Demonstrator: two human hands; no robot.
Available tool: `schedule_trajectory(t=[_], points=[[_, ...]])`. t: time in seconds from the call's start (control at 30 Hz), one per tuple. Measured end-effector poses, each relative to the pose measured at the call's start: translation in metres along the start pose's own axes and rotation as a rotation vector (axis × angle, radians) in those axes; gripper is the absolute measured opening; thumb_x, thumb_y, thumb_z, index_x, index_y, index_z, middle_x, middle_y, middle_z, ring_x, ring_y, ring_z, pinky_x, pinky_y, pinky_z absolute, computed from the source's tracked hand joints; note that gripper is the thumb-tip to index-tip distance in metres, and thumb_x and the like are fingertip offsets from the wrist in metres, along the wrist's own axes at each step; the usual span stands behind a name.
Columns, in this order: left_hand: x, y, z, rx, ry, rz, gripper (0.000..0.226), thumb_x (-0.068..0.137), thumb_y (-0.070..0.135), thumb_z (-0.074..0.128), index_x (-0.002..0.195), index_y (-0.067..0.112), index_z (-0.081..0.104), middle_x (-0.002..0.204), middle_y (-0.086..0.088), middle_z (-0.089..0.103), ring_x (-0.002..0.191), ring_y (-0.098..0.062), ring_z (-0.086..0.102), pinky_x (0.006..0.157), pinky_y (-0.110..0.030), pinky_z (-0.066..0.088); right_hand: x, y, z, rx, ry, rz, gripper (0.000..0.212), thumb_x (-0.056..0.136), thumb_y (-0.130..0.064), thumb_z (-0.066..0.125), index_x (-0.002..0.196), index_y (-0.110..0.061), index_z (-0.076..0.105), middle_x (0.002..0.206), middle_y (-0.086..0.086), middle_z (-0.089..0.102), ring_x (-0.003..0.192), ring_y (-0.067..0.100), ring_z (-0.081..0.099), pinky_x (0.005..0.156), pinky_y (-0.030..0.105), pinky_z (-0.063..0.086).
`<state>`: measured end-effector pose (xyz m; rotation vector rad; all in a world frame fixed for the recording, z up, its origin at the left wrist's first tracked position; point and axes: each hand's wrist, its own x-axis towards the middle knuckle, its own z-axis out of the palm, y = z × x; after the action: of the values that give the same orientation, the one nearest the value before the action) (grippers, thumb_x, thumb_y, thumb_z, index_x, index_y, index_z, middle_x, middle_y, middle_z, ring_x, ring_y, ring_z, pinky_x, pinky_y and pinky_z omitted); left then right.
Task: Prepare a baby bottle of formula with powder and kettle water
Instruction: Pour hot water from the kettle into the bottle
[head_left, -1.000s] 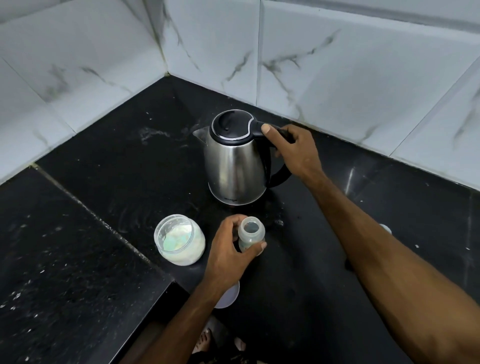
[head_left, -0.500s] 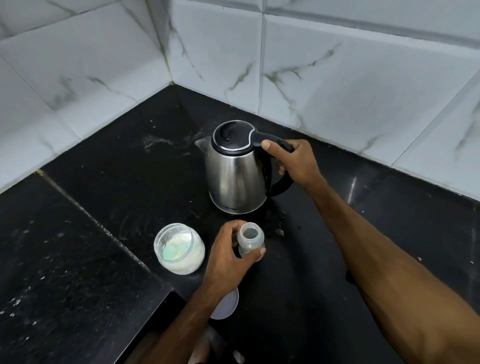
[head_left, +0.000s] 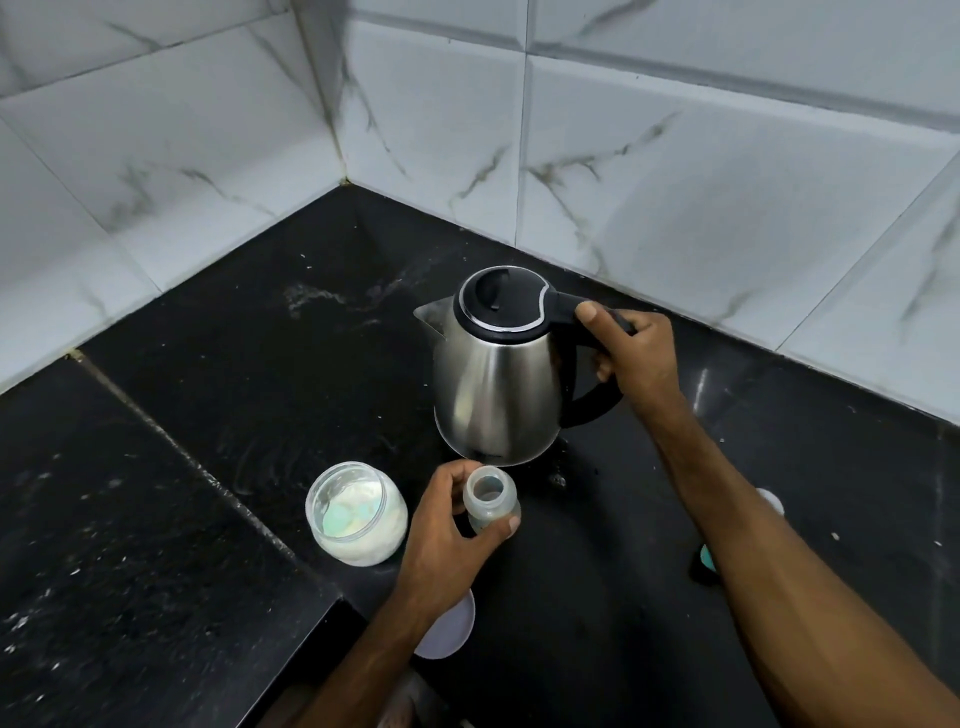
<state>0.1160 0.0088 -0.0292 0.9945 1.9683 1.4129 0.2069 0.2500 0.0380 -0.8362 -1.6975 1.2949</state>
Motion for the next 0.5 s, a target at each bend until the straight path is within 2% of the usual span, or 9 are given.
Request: schedule_trajectory(t=[0.1,0.23,0.5], points=[[-0.002,0.0,0.001,-0.015,-0.015,-0.005,0.052,0.073,0.014,0.086,0.112,0.027,0.056,0.109,0.012,0.067,0.105,-0.01,0.064,0.09,-0.029,0.053,-0.006,-0.015,-0.018,-0.007,0.024,-0.005,0.076,0.074,-0.07,0.068,0.046,-0.003,0.045,0.033,-0.003,0.043,0.031,0.012,0.039,0.04,0.02,0.033],[-0.003,0.002,0.0,-0.037,-0.022,-0.005,0.05,0.072,0.018,0.086,0.111,0.025,0.056,0.108,0.012,0.067,0.104,-0.009,0.064,0.089,-0.03,0.054,-0.012,-0.034,-0.041,-0.054,0.056,-0.05,0.065,0.081,-0.064,0.063,0.036,-0.022,0.042,0.031,-0.005,0.04,0.03,0.009,0.037,0.039,0.017,0.032],[0.012,0.004,-0.003,-0.076,0.026,-0.057,0.053,0.075,0.01,0.084,0.116,0.029,0.054,0.116,0.011,0.064,0.109,-0.006,0.061,0.096,-0.037,0.053,-0.02,-0.047,-0.072,-0.188,0.076,-0.07,0.068,0.079,-0.064,0.065,0.041,-0.014,0.04,0.033,-0.002,0.037,0.035,0.014,0.034,0.043,0.024,0.031]])
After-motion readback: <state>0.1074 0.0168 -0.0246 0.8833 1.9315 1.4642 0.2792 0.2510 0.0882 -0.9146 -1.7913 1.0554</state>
